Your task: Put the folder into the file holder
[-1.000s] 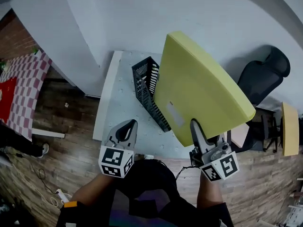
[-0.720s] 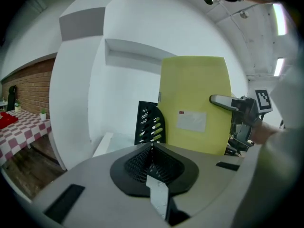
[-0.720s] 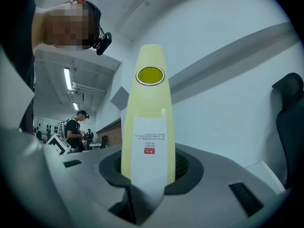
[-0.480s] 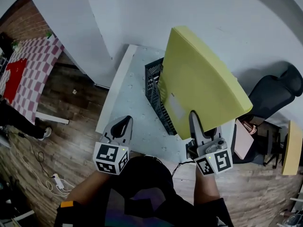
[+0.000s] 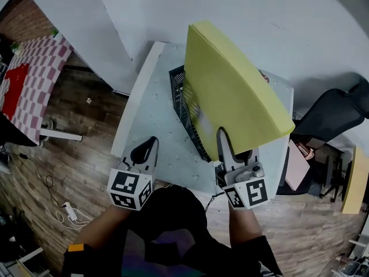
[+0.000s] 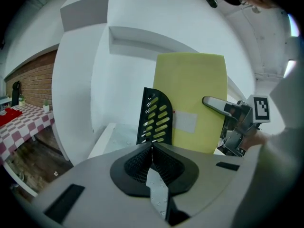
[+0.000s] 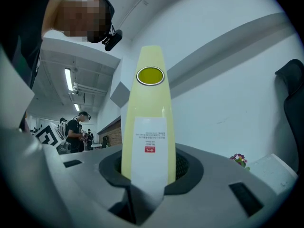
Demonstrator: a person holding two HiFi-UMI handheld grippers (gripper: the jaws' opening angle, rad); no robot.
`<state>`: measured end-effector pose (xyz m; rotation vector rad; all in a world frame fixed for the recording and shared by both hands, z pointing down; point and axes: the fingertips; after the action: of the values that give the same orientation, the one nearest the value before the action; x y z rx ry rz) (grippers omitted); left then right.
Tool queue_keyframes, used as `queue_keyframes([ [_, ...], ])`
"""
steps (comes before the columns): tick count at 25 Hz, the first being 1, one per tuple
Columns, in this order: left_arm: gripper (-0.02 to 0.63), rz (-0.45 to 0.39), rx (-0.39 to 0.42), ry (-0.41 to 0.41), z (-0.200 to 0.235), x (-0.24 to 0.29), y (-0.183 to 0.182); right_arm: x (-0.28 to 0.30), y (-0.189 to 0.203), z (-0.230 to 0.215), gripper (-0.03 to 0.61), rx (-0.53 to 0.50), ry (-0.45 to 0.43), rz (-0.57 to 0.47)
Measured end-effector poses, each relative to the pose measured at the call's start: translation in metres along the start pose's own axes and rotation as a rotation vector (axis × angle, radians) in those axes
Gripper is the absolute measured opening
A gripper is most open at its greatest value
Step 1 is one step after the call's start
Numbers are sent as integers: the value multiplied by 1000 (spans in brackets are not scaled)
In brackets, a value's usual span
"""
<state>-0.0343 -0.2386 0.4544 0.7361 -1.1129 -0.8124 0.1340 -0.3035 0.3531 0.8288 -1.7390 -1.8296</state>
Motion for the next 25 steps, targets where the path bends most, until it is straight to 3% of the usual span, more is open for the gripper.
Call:
queue_keyframes([
  [18,14,68,31,-27,-6,2,24,-2,14,3,147,4,43,-108],
  [25,14,67,54,-1,-7,-1,21,-4,33,11,155,-24,56,-85],
])
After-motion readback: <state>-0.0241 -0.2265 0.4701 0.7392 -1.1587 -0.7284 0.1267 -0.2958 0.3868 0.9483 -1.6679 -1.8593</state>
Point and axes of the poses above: the fingertips, and each gripper's own axes: x forward along the fingers, z to its left, y out of its underside, and after that the axes turned 9 degrees about -x, right-handed
